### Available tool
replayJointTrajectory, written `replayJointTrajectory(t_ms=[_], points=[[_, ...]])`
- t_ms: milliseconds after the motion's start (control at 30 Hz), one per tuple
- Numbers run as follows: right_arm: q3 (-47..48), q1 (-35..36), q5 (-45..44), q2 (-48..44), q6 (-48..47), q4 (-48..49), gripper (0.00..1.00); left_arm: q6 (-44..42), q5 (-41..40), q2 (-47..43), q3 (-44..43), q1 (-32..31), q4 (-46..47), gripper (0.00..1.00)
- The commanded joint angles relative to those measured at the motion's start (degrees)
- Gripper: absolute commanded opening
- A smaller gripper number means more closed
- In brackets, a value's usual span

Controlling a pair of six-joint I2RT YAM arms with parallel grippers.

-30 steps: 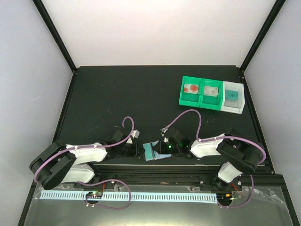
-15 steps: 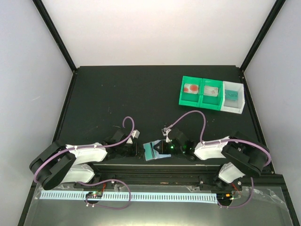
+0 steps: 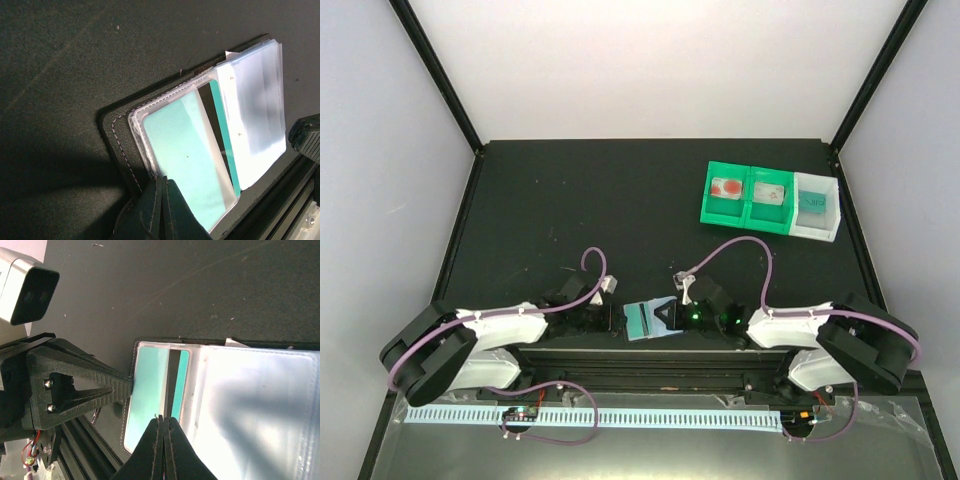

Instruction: Take the credit cards out of the card holder

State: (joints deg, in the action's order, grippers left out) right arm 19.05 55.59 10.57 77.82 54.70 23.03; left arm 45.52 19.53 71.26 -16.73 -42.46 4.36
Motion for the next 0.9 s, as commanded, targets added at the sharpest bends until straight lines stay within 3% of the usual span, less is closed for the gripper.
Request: replayJointTrajectory(t_ms=[0,200,567,867], points=[[4.3,-0.2,2.6,1.6,-5.6,-2.6,0.04,-1.9,-3.4,1.8,-1.1,-0.1,-5.1,0.02],[6.5,-0.2,4.2,7.3,-5.2,-1.9,0.21,-1.1,-3.5,1.5,-0.9,0.0,-4.5,0.01],[8.7,0.0,3.5,11.7,-4.2,-6.8,0.23,-0.9,-2.8,1.8,-0.6,-0.1,-3.6,0.01],[7.4,-0.1,8.9,13.0,-1.3,2.7,0.21,-0.1,-2.8,3.6,-1.1,-0.2,-3.3,0.02]])
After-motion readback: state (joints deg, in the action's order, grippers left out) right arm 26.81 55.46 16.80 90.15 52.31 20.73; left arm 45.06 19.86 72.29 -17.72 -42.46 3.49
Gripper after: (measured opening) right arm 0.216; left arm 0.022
